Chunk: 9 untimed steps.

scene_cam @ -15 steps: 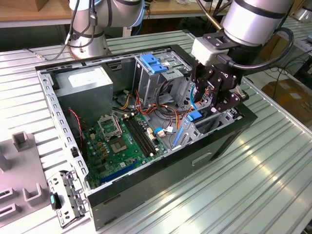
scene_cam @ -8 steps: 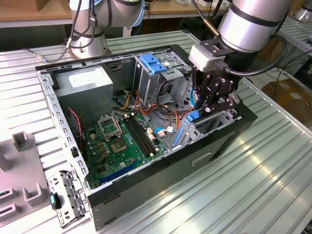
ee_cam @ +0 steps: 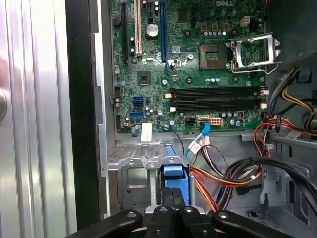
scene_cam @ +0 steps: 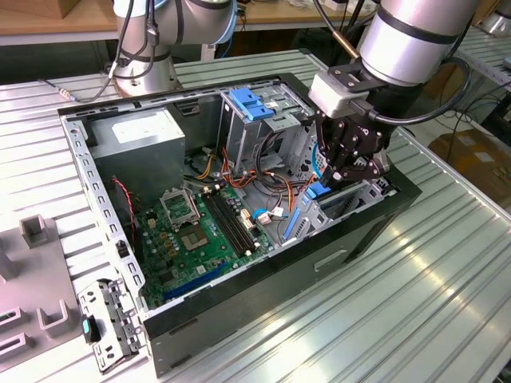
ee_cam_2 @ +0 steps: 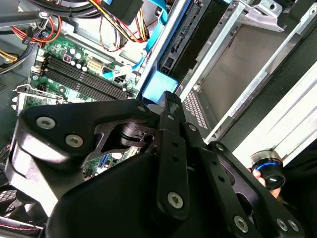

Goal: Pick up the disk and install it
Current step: 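Insert the disk into the insertion slot, then insert the first disk wire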

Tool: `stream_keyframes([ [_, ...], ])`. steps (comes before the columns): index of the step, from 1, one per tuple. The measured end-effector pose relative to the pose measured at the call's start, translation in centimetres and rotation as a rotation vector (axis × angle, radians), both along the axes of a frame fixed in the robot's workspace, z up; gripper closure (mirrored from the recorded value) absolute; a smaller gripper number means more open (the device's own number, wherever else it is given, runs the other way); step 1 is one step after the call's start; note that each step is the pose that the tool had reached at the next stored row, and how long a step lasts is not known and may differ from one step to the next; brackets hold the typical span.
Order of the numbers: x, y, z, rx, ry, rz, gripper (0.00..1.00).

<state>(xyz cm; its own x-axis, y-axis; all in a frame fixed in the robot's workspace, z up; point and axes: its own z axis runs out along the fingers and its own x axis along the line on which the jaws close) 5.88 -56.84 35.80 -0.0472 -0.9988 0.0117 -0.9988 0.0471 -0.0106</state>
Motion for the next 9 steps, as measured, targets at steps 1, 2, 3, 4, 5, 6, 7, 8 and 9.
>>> stream_keyframes([
  [1,0.00,0.00,0.00,0.0000,0.0000,0.000,0.89],
  [2,0.00,0.00,-0.01,0.0001,0.0000,0.000,0.89],
  [3,0.00,0.00,-0.02,0.0000,0.0000,0.000,0.89],
  [4,0.00,0.00,-0.02,0.0000,0.0000,0.000,0.89],
  [5,0.00,0.00,-0.02,0.0000,0.0000,0.000,0.89],
  [6,0.00,0.00,-0.02,0.0000,0.0000,0.000,0.89],
  [7,0.00,0.00,-0.02,0.0000,0.0000,0.000,0.89],
  [8,0.00,0.00,-0.02,0.0000,0.0000,0.000,0.89],
  [9,0.00,0.00,-0.03,0.0000,0.0000,0.000,0.89],
])
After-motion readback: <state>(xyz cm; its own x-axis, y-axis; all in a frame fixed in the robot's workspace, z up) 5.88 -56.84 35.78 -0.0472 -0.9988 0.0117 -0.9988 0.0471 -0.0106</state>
